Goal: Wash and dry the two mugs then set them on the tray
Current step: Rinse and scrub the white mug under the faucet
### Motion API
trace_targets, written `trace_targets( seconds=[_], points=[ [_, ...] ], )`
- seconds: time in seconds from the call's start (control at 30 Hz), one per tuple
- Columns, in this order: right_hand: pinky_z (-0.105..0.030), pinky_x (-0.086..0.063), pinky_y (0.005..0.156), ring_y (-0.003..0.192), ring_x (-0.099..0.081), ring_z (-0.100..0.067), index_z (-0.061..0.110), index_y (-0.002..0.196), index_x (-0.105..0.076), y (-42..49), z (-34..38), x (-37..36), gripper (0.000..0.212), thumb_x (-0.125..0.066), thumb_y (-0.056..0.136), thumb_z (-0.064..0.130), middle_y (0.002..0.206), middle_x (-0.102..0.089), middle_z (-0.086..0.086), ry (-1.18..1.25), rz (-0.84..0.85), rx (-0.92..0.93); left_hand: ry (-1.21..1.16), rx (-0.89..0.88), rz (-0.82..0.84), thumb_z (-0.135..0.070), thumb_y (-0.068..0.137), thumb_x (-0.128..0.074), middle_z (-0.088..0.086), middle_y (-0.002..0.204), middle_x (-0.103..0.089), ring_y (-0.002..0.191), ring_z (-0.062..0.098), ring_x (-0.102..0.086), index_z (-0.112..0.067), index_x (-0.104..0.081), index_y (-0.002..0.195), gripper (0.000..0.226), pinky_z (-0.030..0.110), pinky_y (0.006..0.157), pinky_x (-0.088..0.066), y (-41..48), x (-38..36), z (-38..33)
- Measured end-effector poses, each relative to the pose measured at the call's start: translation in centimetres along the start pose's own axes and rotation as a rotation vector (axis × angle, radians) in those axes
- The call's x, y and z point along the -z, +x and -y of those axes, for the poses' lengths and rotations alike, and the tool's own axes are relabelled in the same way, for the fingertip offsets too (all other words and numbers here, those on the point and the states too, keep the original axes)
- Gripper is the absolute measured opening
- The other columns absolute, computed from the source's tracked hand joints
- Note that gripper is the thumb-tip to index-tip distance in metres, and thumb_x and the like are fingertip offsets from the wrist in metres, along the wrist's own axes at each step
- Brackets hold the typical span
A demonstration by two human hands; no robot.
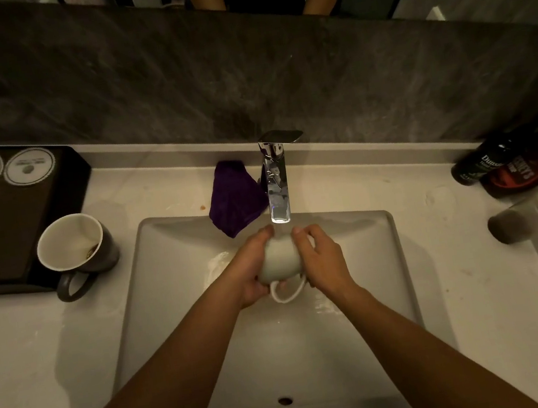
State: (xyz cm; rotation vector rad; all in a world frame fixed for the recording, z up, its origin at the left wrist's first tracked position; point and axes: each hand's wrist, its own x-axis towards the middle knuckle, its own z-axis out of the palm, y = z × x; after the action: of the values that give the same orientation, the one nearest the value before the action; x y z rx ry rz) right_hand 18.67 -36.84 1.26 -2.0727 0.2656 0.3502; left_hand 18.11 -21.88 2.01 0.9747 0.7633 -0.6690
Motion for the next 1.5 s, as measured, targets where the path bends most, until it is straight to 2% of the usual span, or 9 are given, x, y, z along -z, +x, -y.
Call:
trace_targets(
  seconds=[0.17, 0.33, 0.4, 0.6, 0.8, 0.93, 1.03, 1.27, 1.5],
  points=[
    [-0.018, -0.033, 0.035, 0.034, -0.052, -0.02, 0.003, 0.108, -0.065, 1.1, 1.2, 0.7, 0.06, -0.04, 0.1, 0.056, 0.063, -0.067, -0.019, 0.23, 0.31, -0.551, 0.23, -0.363, -0.014, -0.042, 0.091, -0.065, 0.008, 0.124, -0.062, 0.1, 0.029, -0.07, -0.044, -0.059, 0.117, 0.026, 0.041, 0.065, -0.06, 0.5, 0.9, 1.3],
    [-0.034, -0.054, 0.049, 0.081, -0.07, -0.033, 0.016, 0.098, -0.07, 0.1, -0.1, 0.0, 0.033, -0.048, 0.099, 0.041, 0.096, -0.07, -0.014, 0.254, 0.14, -0.199, 0.152, 0.068, -0.054, -0.058, 0.09, -0.061, 0.01, 0.108, -0.079, 0.089, 0.03, -0.077, -0.026, -0.067, 0.117, 0.043, 0.043, 0.063, -0.063, 0.2, 0.7, -0.1],
    [-0.031, -0.049, 0.043, 0.074, -0.068, -0.034, 0.016, 0.091, -0.069, 0.1, -0.3, -0.3, 0.031, -0.047, 0.098, 0.037, 0.091, -0.068, -0.016, 0.262, 0.071, -0.202, 0.121, 0.098, -0.055, -0.064, 0.091, -0.059, 0.012, 0.108, -0.078, 0.094, 0.032, -0.077, -0.025, -0.068, 0.119, 0.049, 0.042, 0.066, -0.063, 0.4, 0.4, -0.2],
    [-0.021, -0.033, 0.035, 0.05, -0.061, -0.031, 0.004, 0.106, -0.071, 1.1, 1.0, 0.1, 0.037, -0.048, 0.09, 0.028, 0.076, -0.074, -0.025, 0.412, 0.336, -0.684, 0.285, -0.492, -0.127, -0.058, 0.095, -0.046, -0.007, 0.116, -0.067, 0.099, 0.013, -0.064, -0.039, -0.066, 0.117, 0.035, 0.017, 0.058, -0.056, 0.6, 0.6, 1.8],
    [-0.038, -0.06, 0.046, 0.081, -0.071, -0.028, 0.017, 0.102, -0.067, -0.1, 0.0, -0.9, 0.044, -0.039, 0.103, 0.051, 0.097, -0.069, -0.011, 0.144, 0.013, -0.193, 0.236, -0.019, -0.164, -0.059, 0.1, -0.048, 0.007, 0.111, -0.07, 0.101, 0.029, -0.069, -0.027, -0.063, 0.108, 0.036, 0.048, 0.088, -0.06, 0.1, -0.8, -0.4],
    [-0.026, -0.048, 0.037, 0.055, -0.071, -0.035, 0.007, 0.106, -0.066, 0.9, 0.6, -0.1, 0.035, -0.047, 0.1, 0.036, 0.085, -0.074, -0.021, 0.32, 0.137, -0.581, 0.43, -0.455, -0.09, -0.05, 0.1, -0.054, 0.002, 0.125, -0.068, 0.106, 0.02, -0.068, -0.029, -0.059, 0.136, 0.042, 0.036, 0.079, -0.06, 0.3, -0.3, 1.1],
    [-0.021, -0.041, 0.034, 0.045, -0.064, -0.03, 0.004, 0.102, -0.067, 0.9, 1.5, 0.5, 0.037, -0.052, 0.094, 0.038, 0.071, -0.073, -0.022, 0.396, 0.339, -0.726, 0.4, -0.606, -0.051, -0.054, 0.09, -0.059, -0.003, 0.115, -0.074, 0.1, 0.015, -0.071, -0.032, -0.068, 0.126, 0.043, 0.026, 0.069, -0.057, -0.1, 0.4, 1.7],
    [-0.037, -0.062, 0.05, 0.073, -0.072, -0.019, 0.02, 0.097, -0.06, -1.4, -0.1, -0.9, 0.047, -0.051, 0.093, 0.066, 0.093, -0.068, -0.005, 0.02, -0.033, -0.01, 0.228, -0.112, -0.166, -0.058, 0.096, -0.061, 0.012, 0.111, -0.076, 0.102, 0.033, -0.074, -0.016, -0.071, 0.113, 0.046, 0.05, 0.091, -0.06, 1.1, -0.5, -0.6],
    [-0.031, -0.054, 0.043, 0.049, -0.071, -0.034, 0.005, 0.101, -0.068, 0.1, 0.4, 0.7, 0.075, -0.057, 0.083, 0.077, 0.088, -0.074, -0.022, 0.303, 0.112, -0.453, 0.298, -0.294, 0.052, -0.058, 0.079, -0.071, 0.009, 0.123, -0.072, 0.099, 0.023, -0.076, -0.032, -0.065, 0.129, 0.056, 0.04, 0.08, -0.056, 0.4, 0.5, 0.3]
  ],
)
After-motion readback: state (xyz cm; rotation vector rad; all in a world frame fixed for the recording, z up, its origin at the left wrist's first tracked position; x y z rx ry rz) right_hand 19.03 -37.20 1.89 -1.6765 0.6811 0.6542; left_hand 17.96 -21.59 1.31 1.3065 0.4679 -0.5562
